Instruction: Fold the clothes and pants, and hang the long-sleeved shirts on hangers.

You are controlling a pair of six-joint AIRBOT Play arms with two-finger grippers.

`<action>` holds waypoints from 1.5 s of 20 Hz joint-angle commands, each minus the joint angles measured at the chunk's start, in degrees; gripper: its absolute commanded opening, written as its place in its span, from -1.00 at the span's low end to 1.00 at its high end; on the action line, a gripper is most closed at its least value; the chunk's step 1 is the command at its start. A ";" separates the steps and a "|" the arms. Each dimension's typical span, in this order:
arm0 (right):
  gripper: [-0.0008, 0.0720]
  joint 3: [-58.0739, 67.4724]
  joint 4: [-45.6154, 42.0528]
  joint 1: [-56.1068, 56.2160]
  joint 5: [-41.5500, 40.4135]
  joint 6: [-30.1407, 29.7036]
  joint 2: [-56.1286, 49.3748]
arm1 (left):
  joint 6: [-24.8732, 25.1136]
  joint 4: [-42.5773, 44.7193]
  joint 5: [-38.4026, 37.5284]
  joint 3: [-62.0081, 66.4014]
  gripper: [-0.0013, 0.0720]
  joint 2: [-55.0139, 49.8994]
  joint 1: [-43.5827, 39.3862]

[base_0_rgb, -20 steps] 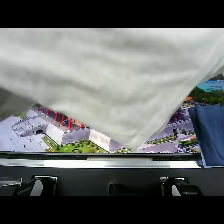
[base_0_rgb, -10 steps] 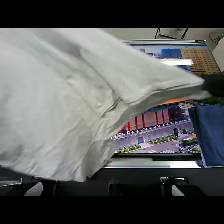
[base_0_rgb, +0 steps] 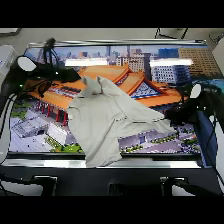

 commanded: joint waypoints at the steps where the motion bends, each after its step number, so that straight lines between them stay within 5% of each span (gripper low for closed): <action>1: -0.89 -2.62 1.57 0.07 -1.99 -2.27 -1.22 | -5.46 7.45 -15.32 0.11 0.98 -1.73 0.87; 5: -0.88 -2.64 1.62 0.07 -2.03 -3.32 -1.22 | -8.79 15.39 -32.61 -1.70 0.98 2.05 8.39; 8: -0.88 -2.64 1.70 0.07 -2.38 -4.37 -1.22 | -8.50 14.14 -34.88 -17.66 0.98 10.23 12.26; 11: -0.88 -2.64 2.45 0.07 -2.34 -4.59 -1.22 | -7.65 8.26 -23.34 -45.24 0.97 22.14 12.57; 15: -0.88 -2.64 4.83 0.07 -2.38 -4.59 -1.22 | -2.19 -12.63 -7.21 -71.28 0.91 31.41 11.98; 16: -0.88 -2.64 5.33 0.07 -2.43 -4.59 -1.22 | -0.96 -16.44 -4.04 -74.77 0.66 31.69 11.02; 17: -0.88 -2.64 5.84 0.07 -2.45 -4.59 -1.22 | -0.28 -19.23 -1.09 -76.98 0.62 31.56 9.77; 24: -0.88 -2.64 9.66 0.07 -1.86 -4.59 -1.22 | -0.42 -33.48 17.33 -78.82 0.60 30.64 -1.95; 27: -0.88 -2.64 9.66 0.07 -1.57 -4.59 -1.22 | -0.37 -36.54 18.95 -78.82 0.01 30.10 -6.14; 28: -0.88 -2.64 9.62 0.07 -1.42 -4.61 -1.22 | -0.24 -36.57 18.12 -78.73 -0.57 30.14 -6.99; 29: -0.88 -2.60 9.57 0.07 -0.74 -5.44 -1.18 | 2.89 -36.57 16.44 -78.12 -0.89 30.40 -6.80; 30: -0.89 -2.58 9.46 0.07 -0.35 -5.66 -0.79 | 8.02 -36.30 15.04 -76.41 -0.90 31.47 -6.08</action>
